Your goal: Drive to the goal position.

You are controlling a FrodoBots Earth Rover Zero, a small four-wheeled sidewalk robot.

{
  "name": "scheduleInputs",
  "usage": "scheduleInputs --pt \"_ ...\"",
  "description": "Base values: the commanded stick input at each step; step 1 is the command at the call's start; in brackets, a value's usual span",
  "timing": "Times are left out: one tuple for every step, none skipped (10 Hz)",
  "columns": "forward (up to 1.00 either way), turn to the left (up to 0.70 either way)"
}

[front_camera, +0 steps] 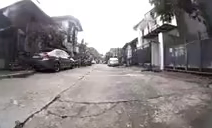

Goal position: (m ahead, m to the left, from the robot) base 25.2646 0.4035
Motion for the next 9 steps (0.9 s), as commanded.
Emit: scheduleInputs --pt "1.0 0.0" --pt "1.0 0.0" --pt "1.0 0.0" --pt "1.0 0.0" --pt "1.0 0.0" --pt "1.0 0.0" --pt "1.0 0.0" --pt "1.0 0.0" --pt "1.0 0.0"
